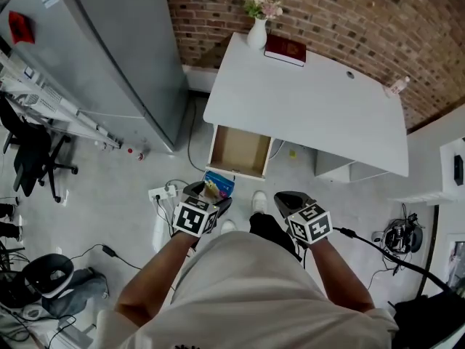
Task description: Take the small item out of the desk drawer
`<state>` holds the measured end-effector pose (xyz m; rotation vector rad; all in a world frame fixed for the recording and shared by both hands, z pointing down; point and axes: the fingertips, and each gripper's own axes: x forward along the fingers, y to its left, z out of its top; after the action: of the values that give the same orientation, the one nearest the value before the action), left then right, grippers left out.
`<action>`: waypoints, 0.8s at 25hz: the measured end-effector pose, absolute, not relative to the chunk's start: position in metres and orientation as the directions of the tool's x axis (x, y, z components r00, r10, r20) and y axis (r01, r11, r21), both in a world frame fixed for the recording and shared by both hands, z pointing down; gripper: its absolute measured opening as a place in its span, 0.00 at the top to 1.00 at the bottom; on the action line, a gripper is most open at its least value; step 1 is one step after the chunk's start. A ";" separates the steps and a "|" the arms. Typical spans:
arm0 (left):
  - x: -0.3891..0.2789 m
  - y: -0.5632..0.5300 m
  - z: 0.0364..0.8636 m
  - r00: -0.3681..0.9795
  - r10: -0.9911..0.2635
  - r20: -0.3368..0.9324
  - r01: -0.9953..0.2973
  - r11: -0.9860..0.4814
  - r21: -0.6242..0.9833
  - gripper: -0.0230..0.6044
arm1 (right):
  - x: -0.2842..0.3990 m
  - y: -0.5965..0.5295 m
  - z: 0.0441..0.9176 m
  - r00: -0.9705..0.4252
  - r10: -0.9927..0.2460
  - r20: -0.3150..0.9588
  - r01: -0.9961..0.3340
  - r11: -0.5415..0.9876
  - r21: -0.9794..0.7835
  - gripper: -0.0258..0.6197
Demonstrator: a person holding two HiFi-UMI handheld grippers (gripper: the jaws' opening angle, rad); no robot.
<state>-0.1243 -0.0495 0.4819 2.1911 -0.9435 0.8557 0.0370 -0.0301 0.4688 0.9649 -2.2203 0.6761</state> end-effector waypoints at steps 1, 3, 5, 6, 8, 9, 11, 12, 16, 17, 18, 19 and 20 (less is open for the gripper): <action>-0.125 -0.048 0.480 0.541 -0.395 0.742 -0.778 -0.571 0.263 0.36 | 0.035 -0.029 0.468 -0.542 -0.458 0.705 -0.772 0.603 -0.202 0.90; -0.127 -0.046 0.479 0.545 -0.395 0.740 -0.774 -0.575 0.264 0.36 | 0.033 -0.028 0.466 -0.540 -0.460 0.704 -0.772 0.604 -0.198 0.90; -0.128 -0.044 0.480 0.548 -0.390 0.740 -0.770 -0.581 0.264 0.36 | 0.029 -0.025 0.465 -0.540 -0.460 0.705 -0.772 0.605 -0.196 0.90; -0.129 -0.042 0.481 0.550 -0.388 0.740 -0.768 -0.583 0.265 0.36 | 0.027 -0.023 0.465 -0.540 -0.458 0.706 -0.771 0.606 -0.196 0.90; -0.130 -0.040 0.481 0.553 -0.385 0.739 -0.765 -0.587 0.266 0.36 | 0.024 -0.019 0.464 -0.539 -0.453 0.710 -0.768 0.610 -0.195 0.90; -0.130 -0.038 0.482 0.554 -0.385 0.738 -0.763 -0.588 0.267 0.36 | 0.023 -0.017 0.464 -0.539 -0.450 0.712 -0.766 0.614 -0.192 0.90; -0.131 -0.035 0.483 0.556 -0.385 0.736 -0.762 -0.590 0.267 0.36 | 0.021 -0.012 0.463 -0.539 -0.445 0.715 -0.761 0.622 -0.186 0.90; -0.131 -0.034 0.483 0.557 -0.385 0.736 -0.761 -0.591 0.266 0.36 | 0.021 -0.010 0.463 -0.538 -0.445 0.716 -0.760 0.623 -0.184 0.90; -0.134 -0.029 0.480 0.558 -0.388 0.734 -0.761 -0.592 0.266 0.36 | 0.018 -0.003 0.461 -0.534 -0.449 0.716 -0.763 0.621 -0.179 0.90; -0.135 -0.028 0.480 0.557 -0.390 0.733 -0.762 -0.591 0.265 0.36 | 0.017 -0.001 0.460 -0.534 -0.449 0.717 -0.762 0.623 -0.177 0.90; -0.134 -0.027 0.480 0.558 -0.391 0.732 -0.762 -0.591 0.265 0.36 | 0.016 0.001 0.460 -0.533 -0.448 0.718 -0.760 0.626 -0.174 0.90; -0.134 -0.026 0.480 0.559 -0.391 0.731 -0.762 -0.590 0.266 0.36 | 0.017 0.002 0.459 -0.532 -0.448 0.719 -0.760 0.627 -0.171 0.90; -0.134 -0.024 0.481 0.559 -0.392 0.731 -0.762 -0.589 0.268 0.36 | 0.017 0.004 0.459 -0.531 -0.448 0.719 -0.759 0.628 -0.169 0.90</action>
<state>-0.1337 -0.0244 0.4807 2.2199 -0.9227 0.8449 0.0169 0.0035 0.4590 0.9400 -2.2063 0.6268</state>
